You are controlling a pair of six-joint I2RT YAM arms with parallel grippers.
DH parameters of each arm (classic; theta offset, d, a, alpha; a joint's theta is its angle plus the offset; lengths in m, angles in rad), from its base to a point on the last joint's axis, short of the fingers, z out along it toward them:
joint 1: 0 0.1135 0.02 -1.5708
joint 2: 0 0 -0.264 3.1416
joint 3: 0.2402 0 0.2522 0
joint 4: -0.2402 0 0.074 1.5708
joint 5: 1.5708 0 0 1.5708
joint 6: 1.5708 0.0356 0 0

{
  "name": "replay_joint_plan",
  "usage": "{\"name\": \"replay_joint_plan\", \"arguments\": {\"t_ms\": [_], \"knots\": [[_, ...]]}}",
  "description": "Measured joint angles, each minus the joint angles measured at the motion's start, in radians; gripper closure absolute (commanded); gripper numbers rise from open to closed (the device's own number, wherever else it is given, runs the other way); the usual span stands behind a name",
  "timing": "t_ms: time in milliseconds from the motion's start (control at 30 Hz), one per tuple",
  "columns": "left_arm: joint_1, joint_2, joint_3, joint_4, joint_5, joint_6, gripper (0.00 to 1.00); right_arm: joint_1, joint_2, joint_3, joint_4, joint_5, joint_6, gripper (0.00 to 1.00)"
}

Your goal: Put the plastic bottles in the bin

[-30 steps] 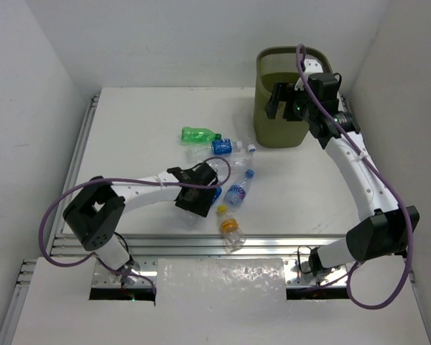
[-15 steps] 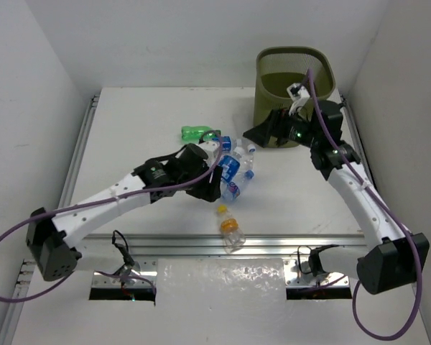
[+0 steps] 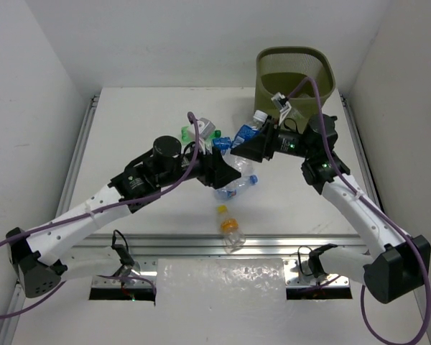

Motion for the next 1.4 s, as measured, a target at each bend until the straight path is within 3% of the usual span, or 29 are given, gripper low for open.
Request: {"name": "replay_joint_plan", "arguments": {"t_ms": [33, 67, 133, 300, 433, 533, 633, 733, 767, 800, 900, 1033, 1200, 1400], "knots": [[0.000, 0.008, -0.002, 0.013, 0.007, -0.005, 0.48, 0.000, 0.000, -0.002, 0.018, -0.002, 0.012, 1.00], [0.000, 0.017, 0.000, 0.025, 0.010, -0.013, 0.16, 0.000, 0.000, -0.003, 0.027, 0.005, 0.018, 1.00], [0.000, 0.041, 0.012, 0.036, 0.006, -0.025, 0.00, -0.007, 0.000, -0.002, 0.021, 0.024, 0.014, 1.00], [-0.004, 0.077, 0.062, -0.072, -0.202, -0.067, 0.00, -0.053, 0.006, 0.126, -0.200, 0.209, -0.085, 1.00], [-0.004, 0.075, 0.060, -0.201, -0.406, -0.152, 0.00, -0.156, 0.069, 0.391, -0.379, 0.510, -0.212, 1.00], [-0.004, 0.076, 0.018, -0.248, -0.483, -0.229, 0.00, -0.196, 0.200, 0.659, -0.462, 0.725, -0.312, 0.99], [-0.008, 0.087, -0.034, -0.274, -0.516, -0.314, 0.00, -0.216, 0.359, 0.884, -0.494, 0.879, -0.402, 0.83], [-0.034, 0.104, -0.077, -0.282, -0.541, -0.397, 0.00, -0.230, 0.518, 1.037, -0.545, 0.980, -0.485, 0.77], [-0.049, 0.107, -0.089, -0.286, -0.548, -0.421, 0.00, -0.234, 0.571, 1.080, -0.560, 1.000, -0.507, 0.64], [-0.061, 0.109, -0.097, -0.293, -0.555, -0.441, 0.00, -0.238, 0.621, 1.116, -0.587, 1.014, -0.527, 0.02], [-0.079, 0.109, -0.100, -0.328, -0.595, -0.483, 0.00, -0.246, 0.739, 1.184, -0.695, 1.029, -0.570, 0.01], [-0.081, 0.107, -0.060, -0.426, -0.705, -0.489, 0.00, -0.246, 0.734, 1.141, -0.815, 0.997, -0.576, 0.01], [-0.021, 0.041, -0.010, -0.518, -0.835, -0.468, 0.00, -0.174, 0.430, 0.825, -0.871, 0.945, -0.565, 0.01], [0.138, -0.092, -0.010, -0.547, -0.889, -0.323, 0.00, 0.217, 0.010, 0.333, -0.823, 0.913, -0.504, 0.01]]}}
